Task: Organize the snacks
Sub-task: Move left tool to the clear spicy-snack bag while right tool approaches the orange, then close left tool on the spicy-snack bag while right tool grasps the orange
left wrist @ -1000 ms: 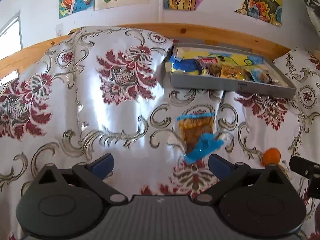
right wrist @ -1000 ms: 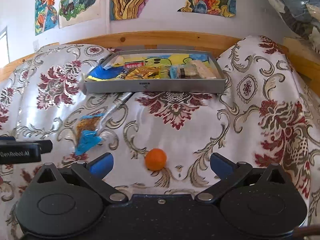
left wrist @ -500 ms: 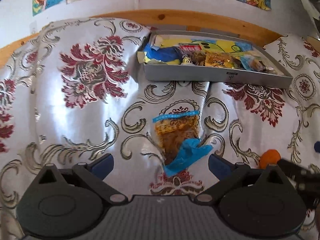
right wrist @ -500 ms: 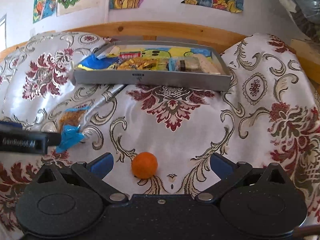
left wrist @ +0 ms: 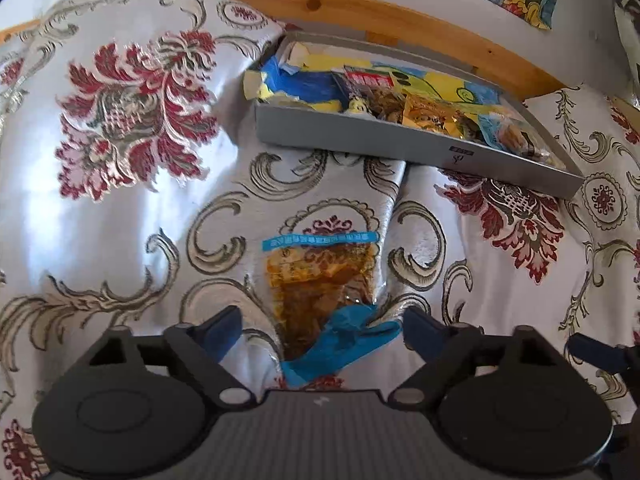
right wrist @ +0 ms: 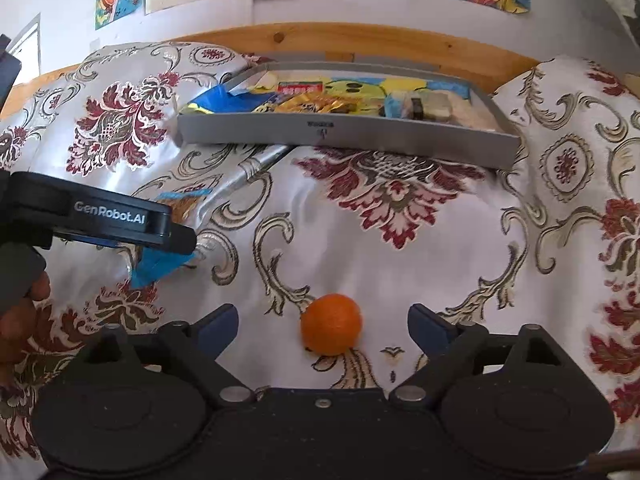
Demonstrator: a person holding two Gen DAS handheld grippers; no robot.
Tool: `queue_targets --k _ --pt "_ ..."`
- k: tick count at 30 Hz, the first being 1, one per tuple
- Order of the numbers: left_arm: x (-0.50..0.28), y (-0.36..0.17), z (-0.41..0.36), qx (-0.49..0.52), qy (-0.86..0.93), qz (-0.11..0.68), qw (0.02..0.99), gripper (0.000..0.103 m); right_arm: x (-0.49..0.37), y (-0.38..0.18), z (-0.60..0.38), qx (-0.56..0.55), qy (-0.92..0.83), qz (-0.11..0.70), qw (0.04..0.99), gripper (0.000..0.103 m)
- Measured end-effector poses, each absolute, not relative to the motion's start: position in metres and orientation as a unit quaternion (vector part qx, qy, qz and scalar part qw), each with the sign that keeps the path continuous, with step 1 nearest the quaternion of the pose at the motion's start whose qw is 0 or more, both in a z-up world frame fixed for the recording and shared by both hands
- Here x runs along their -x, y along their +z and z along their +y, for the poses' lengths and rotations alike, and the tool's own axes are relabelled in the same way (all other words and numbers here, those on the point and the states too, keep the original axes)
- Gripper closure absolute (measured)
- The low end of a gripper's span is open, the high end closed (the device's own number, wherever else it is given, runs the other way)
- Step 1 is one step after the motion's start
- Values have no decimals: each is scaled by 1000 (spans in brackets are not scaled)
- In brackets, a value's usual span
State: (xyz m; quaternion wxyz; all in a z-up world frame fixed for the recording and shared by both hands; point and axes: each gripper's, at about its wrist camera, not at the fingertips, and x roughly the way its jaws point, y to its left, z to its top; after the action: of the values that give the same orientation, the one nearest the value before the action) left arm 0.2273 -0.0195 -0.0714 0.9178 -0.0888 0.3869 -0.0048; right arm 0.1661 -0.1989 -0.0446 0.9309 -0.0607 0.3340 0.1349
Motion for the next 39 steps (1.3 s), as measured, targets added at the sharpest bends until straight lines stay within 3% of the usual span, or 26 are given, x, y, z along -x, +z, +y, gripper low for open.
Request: queue_targets --k 14,23,25,27,31,39 --pt "-226 -76 -10 131 -13 392 911 27 -172 -50 -199 50 135 346 927 23" --pt "-217 -76 -12 146 -15 393 908 31 -179 -57 -200 42 128 360 923 39" --pt "-214 -75 -13 154 -19 394 906 33 -179 -57 -200 42 127 360 923 41" --pt "-211 -74 -15 153 -21 393 907 42 -179 -57 -199 42 127 361 923 42" --pt "-212 -75 -15 149 -28 395 906 42 -179 -56 -199 42 126 362 923 43" --pt "-219 -81 -19 133 -35 409 902 29 -180 -57 -199 44 126 362 923 43"
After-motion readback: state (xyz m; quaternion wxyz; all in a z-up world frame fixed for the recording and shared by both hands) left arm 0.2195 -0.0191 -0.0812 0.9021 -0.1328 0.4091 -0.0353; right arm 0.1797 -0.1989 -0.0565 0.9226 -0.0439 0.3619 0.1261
